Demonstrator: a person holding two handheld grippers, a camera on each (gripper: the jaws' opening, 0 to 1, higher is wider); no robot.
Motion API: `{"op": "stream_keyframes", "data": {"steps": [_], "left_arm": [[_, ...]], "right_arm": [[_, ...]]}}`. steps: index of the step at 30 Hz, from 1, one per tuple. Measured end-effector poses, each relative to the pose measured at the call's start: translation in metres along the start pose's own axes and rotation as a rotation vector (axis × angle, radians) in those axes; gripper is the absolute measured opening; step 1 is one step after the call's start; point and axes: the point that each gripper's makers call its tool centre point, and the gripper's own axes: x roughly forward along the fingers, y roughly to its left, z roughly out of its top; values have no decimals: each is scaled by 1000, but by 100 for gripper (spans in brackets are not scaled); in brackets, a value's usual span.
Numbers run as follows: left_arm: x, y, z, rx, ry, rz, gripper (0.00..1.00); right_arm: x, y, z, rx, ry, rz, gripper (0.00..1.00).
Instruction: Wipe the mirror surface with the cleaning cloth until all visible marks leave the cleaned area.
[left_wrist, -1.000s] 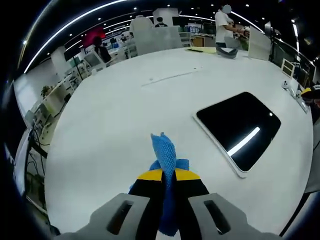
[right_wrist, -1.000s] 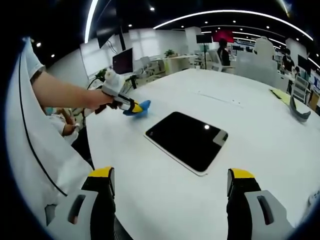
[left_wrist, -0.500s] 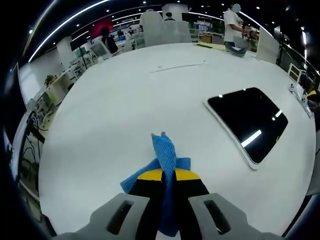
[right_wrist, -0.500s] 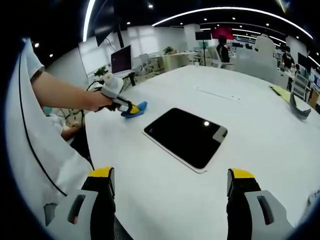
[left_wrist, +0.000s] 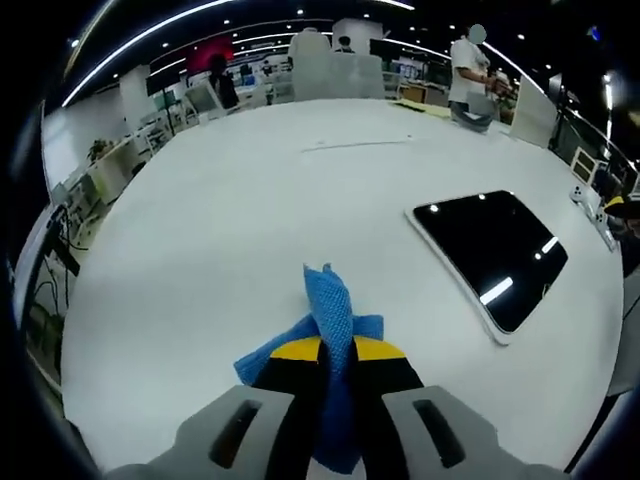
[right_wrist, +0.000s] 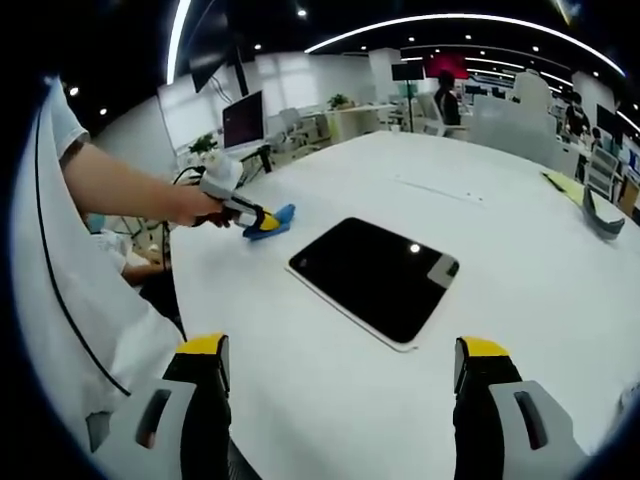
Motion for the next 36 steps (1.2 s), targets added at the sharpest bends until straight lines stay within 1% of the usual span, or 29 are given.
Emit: {"op": "stream_keyframes", "data": {"steps": [1, 3, 4, 5, 6, 7, 8, 9, 10, 14, 19, 21, 22, 23, 24, 25, 27, 30, 31, 32, 33, 34, 35, 36], "left_arm": [[1, 0, -1, 11, -12, 4, 9], [0, 2, -2, 5, -23, 10, 10], [-1, 5, -2, -4, -28, 31, 13], [-4, 13, -2, -29, -32, 75, 18], [-5, 16, -2, -41, -33, 88, 26], [-5, 21, -4, -89, -33, 95, 29], [-4, 19, -6, -154, -32, 64, 30], [-4, 21, -4, -91, -36, 59, 30], [-4, 19, -3, -67, -30, 55, 30], [-2, 21, -4, -98, -28, 53, 31], [-2, 22, -3, -109, -30, 51, 31], [-3, 20, -1, -126, -22, 39, 31], [-4, 19, 0, -149, -22, 30, 31], [-5, 17, 5, -168, -41, 11, 29], [-8, 16, 13, -156, -80, 7, 28], [-13, 12, 23, -132, -117, -11, 28], [-21, 6, 35, -81, -155, -27, 28], [-40, -9, 57, -27, -224, -78, 29], [-46, -13, 63, -13, -249, -102, 31], [-55, -22, 69, 23, -266, -140, 32], [-62, -28, 73, 37, -277, -162, 34], [-72, -39, 78, 74, -293, -201, 35], [-78, -45, 79, 104, -301, -221, 37], [-88, -56, 81, 127, -305, -259, 37]], "right_arm": [[0, 1, 0, 0, 0, 2, 93], [0, 1, -1, -1, 0, 1, 93], [-1, 0, -1, 3, -1, 1, 93], [-2, 0, -1, 5, -3, -1, 93], [-4, -1, -2, 5, -3, -3, 93], [-5, -2, -2, 6, -4, -5, 93], [-5, -4, -3, 11, -6, -8, 93], [-6, -4, -3, 13, -6, -9, 93], [-6, -5, -4, 15, -4, -12, 93], [-6, -6, -4, 16, -4, -13, 93], [-5, -4, -2, 14, -11, -8, 93], [-5, -4, -1, 13, -12, -9, 93], [-5, -4, -1, 14, -14, -8, 93], [-5, -4, -1, 15, -14, -7, 93], [-5, -4, -1, 13, -13, -8, 93], [-5, -4, -1, 11, -13, -8, 93], [-6, -6, 0, 12, -17, -9, 93], [-10, -8, 3, 9, -24, -14, 93], [-11, -10, 4, 10, -28, -17, 93], [-12, -11, 5, 11, -29, -19, 93], [-13, -12, 6, 11, -32, -22, 93], [-14, -13, 7, 10, -35, -23, 93], [-15, -14, 8, 11, -40, -24, 93], [-15, -14, 8, 12, -41, -24, 93]]}}
